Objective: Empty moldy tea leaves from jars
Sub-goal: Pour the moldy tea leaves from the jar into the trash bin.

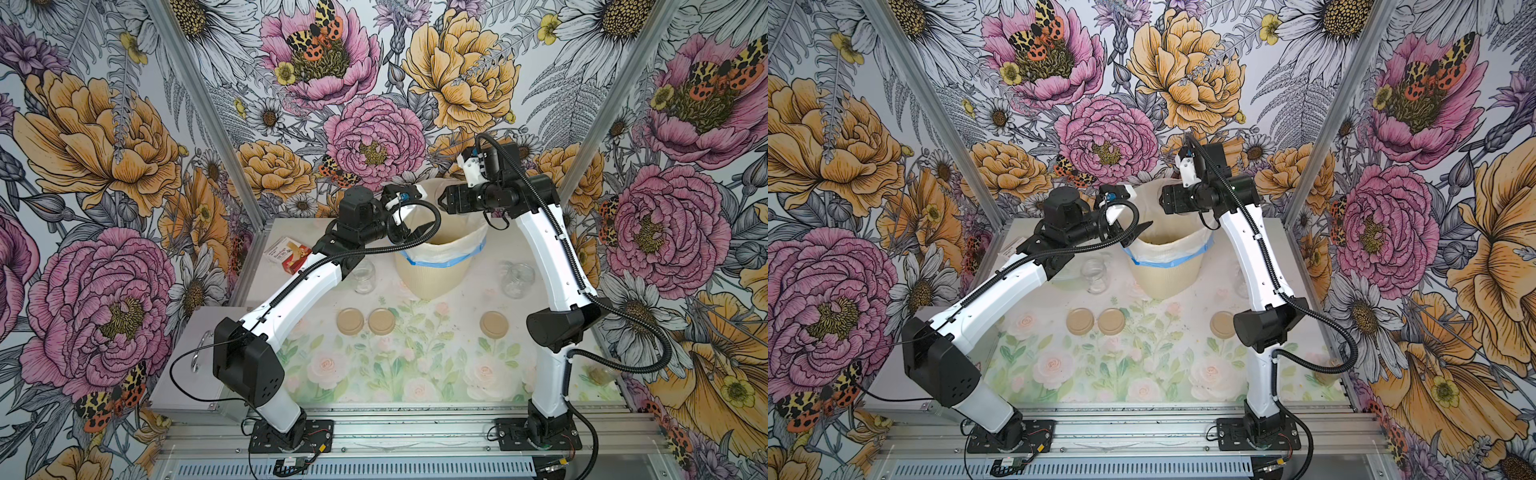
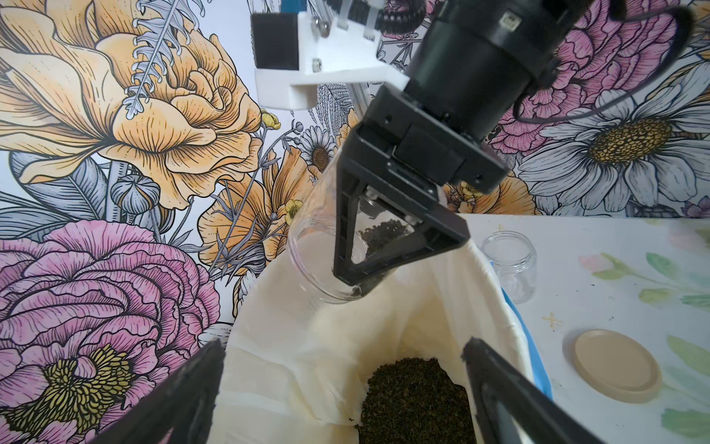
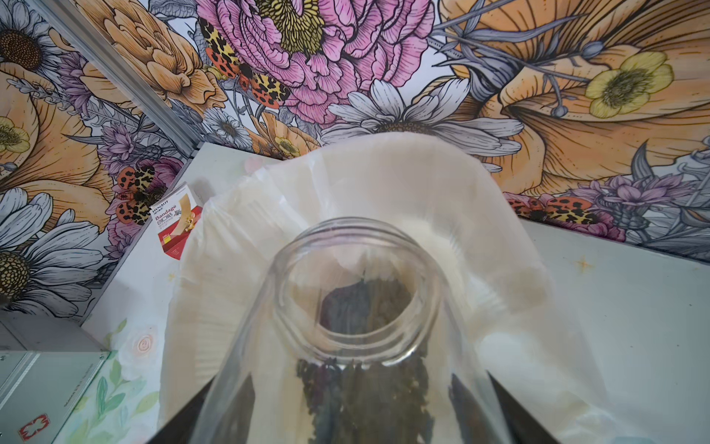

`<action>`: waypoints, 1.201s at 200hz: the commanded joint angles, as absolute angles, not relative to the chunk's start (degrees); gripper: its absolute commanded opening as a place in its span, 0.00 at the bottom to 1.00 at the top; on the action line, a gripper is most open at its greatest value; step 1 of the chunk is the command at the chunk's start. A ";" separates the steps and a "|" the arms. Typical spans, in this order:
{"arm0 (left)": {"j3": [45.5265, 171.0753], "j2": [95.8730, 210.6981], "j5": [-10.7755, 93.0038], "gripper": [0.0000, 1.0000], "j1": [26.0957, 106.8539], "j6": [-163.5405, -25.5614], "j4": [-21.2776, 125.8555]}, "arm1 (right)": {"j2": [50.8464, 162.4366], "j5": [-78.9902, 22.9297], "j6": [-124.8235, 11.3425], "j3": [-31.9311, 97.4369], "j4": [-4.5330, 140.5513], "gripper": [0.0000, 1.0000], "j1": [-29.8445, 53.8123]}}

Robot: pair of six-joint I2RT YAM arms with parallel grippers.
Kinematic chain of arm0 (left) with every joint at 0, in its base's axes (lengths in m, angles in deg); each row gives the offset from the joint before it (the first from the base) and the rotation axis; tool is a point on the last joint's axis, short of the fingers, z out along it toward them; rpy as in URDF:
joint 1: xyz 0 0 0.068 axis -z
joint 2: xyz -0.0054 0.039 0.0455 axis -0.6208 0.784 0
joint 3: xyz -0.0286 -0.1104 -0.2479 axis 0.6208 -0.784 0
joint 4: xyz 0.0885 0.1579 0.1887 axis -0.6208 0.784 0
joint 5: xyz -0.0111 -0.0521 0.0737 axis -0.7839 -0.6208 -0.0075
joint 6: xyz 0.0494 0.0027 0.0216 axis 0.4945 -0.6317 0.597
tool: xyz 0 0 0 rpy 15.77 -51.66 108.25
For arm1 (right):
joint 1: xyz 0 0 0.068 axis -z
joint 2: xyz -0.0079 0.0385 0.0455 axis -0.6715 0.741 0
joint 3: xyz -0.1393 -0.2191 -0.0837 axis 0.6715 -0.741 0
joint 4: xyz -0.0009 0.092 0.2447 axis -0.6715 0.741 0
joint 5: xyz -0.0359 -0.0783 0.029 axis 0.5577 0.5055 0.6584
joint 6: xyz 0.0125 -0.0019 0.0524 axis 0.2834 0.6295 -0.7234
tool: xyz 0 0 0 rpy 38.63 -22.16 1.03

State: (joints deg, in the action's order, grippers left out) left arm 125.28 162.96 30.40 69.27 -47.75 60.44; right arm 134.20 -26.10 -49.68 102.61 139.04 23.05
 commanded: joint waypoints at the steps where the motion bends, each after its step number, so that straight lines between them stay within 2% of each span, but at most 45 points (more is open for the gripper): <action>1: 128.37 164.58 27.33 0.99 69.37 -46.02 61.03 | 130.60 -29.87 -51.82 103.41 135.94 0.60 23.30; 69: 135.98 170.93 24.58 0.99 70.80 -42.31 63.62 | 127.57 -39.68 -58.46 101.49 137.36 0.60 25.60; 101: 140.77 175.53 25.55 0.99 72.00 -40.20 66.13 | 127.17 -40.61 -58.47 100.91 138.73 0.60 25.97; 170: 141.68 178.93 27.99 0.99 73.62 -37.31 61.75 | 128.20 -41.73 -57.96 100.86 141.72 0.60 25.95; 240: 142.49 180.30 24.12 0.99 73.88 -39.00 59.21 | 129.91 -43.23 -57.14 101.42 142.09 0.60 25.97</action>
State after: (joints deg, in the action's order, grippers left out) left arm 141.10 179.11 26.65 73.36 -38.24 61.49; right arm 129.65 -40.54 -57.77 100.03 144.57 26.26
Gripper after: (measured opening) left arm 0.987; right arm 0.850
